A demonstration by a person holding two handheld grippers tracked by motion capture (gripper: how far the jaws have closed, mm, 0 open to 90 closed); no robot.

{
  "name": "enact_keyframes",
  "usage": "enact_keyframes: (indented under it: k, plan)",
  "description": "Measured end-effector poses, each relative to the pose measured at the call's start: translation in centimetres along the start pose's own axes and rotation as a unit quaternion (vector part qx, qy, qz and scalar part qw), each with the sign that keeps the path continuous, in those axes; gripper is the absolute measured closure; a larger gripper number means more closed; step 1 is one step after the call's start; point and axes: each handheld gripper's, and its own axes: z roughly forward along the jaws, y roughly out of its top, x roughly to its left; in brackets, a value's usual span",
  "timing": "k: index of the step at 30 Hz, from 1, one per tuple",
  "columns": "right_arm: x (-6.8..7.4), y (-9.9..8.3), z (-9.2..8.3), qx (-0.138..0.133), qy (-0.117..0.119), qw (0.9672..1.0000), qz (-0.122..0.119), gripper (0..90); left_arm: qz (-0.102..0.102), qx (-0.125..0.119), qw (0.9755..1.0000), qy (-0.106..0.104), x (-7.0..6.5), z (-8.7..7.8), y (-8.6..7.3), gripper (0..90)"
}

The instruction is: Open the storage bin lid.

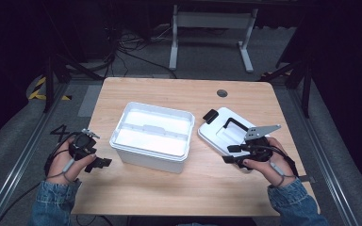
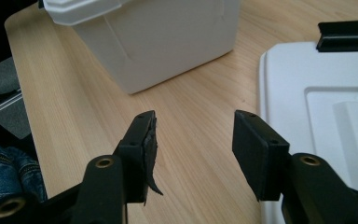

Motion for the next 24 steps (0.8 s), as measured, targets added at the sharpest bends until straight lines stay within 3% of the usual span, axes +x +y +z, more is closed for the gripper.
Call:
enact_keyframes:
  k: [15, 24]
  plan:
    - [0.4, -2.0, 3.0, 0.023, 0.02, 0.9995, -0.003, 50.9, -0.002, 0.004, 1.0, 0.003, 0.1, 0.2, 0.0, 20.5]
    - [0.4, -3.1, 4.5, 0.013, 0.018, 0.9997, -0.013, 49.3, -0.002, 0.005, 1.0, 0.004, 0.1, 0.4, 0.1, 20.5]
